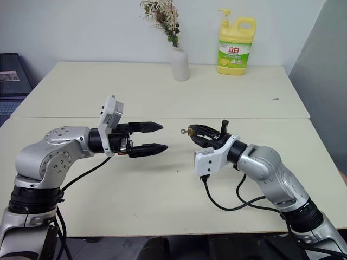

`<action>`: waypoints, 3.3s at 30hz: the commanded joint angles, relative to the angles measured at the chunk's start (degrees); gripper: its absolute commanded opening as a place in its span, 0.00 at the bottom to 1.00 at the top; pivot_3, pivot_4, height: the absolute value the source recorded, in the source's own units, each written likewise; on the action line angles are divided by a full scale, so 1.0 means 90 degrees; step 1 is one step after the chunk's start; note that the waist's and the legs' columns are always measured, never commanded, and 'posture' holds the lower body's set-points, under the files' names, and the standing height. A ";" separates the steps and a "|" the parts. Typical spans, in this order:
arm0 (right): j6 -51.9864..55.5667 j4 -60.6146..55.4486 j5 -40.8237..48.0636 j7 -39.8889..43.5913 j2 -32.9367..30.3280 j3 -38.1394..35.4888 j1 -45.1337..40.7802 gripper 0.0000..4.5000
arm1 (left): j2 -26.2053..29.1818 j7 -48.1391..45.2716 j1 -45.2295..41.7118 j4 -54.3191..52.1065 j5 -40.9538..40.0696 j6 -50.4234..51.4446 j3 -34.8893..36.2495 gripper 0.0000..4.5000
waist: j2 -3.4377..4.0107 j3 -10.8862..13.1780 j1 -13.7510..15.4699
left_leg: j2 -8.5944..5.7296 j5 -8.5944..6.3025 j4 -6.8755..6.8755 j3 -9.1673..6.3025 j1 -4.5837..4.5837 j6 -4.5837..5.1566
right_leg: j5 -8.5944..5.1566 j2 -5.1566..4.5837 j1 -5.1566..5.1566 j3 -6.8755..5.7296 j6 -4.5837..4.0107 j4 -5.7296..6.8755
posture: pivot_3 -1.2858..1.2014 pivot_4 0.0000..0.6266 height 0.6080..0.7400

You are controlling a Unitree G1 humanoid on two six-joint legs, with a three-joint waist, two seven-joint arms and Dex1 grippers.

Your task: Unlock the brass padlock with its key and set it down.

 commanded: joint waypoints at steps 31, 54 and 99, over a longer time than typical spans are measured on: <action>-0.0871 0.0422 0.0075 -0.0013 0.0298 -0.0237 -0.0510 0.21 | -0.0504 -0.0776 -0.1243 0.1226 0.0160 -0.0046 -0.0283 0.52 | 0.0000 0.0000 0.0006 | -0.0002 0.0001 0.0003 -0.0005 0.0011 -0.0001 | 0.0001 -0.0001 0.0019 -0.0004 -0.0002 -0.0002 | 0.52 0.24 1.00; -0.0877 0.0412 0.0314 0.0235 0.0359 -0.0259 -0.0485 0.21 | -0.0577 -0.1095 -0.1159 0.1181 0.0617 -0.0750 -0.0551 0.00 | 0.0000 0.0000 0.0009 | -0.0002 0.0001 0.0003 -0.0006 0.0010 -0.0001 | 0.0001 -0.0001 0.0020 -0.0005 -0.0002 -0.0002 | 0.52 0.24 1.00; -0.0748 0.0416 0.0820 0.0588 0.0534 -0.0387 -0.0289 0.21 | -0.0484 -0.1237 -0.0534 0.1029 0.1493 -0.2034 -0.0804 0.45 | 0.0000 0.0000 0.0008 | -0.0002 0.0000 0.0003 -0.0008 0.0013 0.0001 | 0.0001 -0.0002 0.0026 -0.0008 -0.0002 -0.0003 | 0.52 0.24 1.00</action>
